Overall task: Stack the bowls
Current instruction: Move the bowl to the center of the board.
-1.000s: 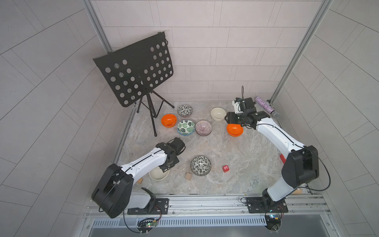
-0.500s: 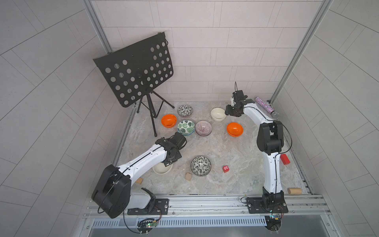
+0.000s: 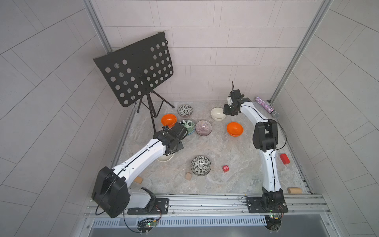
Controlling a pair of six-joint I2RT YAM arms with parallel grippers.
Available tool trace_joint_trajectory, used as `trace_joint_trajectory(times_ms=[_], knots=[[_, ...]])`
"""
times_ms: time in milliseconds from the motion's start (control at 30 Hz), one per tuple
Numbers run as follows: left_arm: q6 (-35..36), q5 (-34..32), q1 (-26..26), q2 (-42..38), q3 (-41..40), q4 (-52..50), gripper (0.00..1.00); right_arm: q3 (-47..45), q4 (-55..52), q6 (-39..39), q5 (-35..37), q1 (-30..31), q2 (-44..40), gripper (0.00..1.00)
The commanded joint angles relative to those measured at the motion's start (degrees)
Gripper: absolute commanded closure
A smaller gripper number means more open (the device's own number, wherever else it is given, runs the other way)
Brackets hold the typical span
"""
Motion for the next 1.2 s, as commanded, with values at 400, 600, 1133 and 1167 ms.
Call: trace_joint_trajectory(times_ms=[400, 600, 1133, 1167], knots=[[3.68, -2.54, 0.16, -1.74, 2.50, -1.47, 1.00, -1.82, -2.49, -3.82, 0.18, 0.12, -1.04, 0.98], [4.76, -2.44, 0.15, -1.81, 3.16, -0.98, 1.00, -10.29, -1.39, -6.53, 0.15, -0.42, -8.03, 1.00], [9.18, -1.44, 0.15, 0.51, 6.24, 0.21, 1.00, -19.10, -7.78, -13.75, 3.99, 3.69, -15.58, 1.00], [9.35, -1.38, 0.17, 0.55, 6.47, 0.28, 1.00, -20.18, -7.24, -13.75, 3.97, 3.79, -16.27, 1.00]])
